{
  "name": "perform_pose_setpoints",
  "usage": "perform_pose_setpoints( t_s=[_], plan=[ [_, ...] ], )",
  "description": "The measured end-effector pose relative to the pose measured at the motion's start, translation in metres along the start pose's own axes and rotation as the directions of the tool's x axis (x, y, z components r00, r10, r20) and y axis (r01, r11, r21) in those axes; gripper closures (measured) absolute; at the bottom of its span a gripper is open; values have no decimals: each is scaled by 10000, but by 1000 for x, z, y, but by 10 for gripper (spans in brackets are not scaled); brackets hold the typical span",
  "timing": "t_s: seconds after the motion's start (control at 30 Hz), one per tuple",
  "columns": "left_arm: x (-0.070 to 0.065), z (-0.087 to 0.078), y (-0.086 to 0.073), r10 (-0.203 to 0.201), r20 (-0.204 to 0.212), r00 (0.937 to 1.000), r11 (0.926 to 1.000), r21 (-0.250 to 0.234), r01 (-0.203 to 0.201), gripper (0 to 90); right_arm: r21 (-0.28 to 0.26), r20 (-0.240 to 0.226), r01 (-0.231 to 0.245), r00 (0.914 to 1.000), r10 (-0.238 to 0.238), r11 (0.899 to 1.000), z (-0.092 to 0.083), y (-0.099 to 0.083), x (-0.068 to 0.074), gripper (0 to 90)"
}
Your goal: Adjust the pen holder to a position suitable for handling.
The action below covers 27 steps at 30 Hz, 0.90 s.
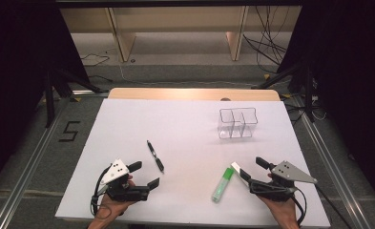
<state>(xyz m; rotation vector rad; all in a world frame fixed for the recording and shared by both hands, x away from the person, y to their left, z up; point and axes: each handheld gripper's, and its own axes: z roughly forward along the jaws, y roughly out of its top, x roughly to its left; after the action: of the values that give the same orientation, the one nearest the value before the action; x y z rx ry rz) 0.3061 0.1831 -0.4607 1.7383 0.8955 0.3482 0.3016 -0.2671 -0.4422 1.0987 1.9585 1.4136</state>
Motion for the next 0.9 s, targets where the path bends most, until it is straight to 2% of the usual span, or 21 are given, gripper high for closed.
perform_pose_setpoints(
  t_s=[0.23,0.37,0.47,0.53,0.67,0.9],
  plan=[
    [1,0,0,-74,-60,10000,10000,-22,74,73,5,184,-74,9998,74,10000,11,14,-17,275],
    [2,0,0,-68,-63,10000,10000,-19,68,76,58,324,-130,9994,128,9999,18,19,-24,321],
    [2,0,0,-81,-64,9999,10000,-23,80,76,310,632,-36,9980,16,9995,27,26,-33,375],
    [2,0,0,-82,-66,9999,10000,-17,81,76,280,770,-133,9970,111,9995,32,29,-40,420],
    [2,0,0,-87,-63,9999,10000,-7,87,76,291,1077,-554,9928,520,9980,42,35,-57,522],
    [3,0,0,-130,-67,9999,9999,-8,130,76,323,1808,-1348,9753,1268,9904,57,39,-90,701]
  ],
)
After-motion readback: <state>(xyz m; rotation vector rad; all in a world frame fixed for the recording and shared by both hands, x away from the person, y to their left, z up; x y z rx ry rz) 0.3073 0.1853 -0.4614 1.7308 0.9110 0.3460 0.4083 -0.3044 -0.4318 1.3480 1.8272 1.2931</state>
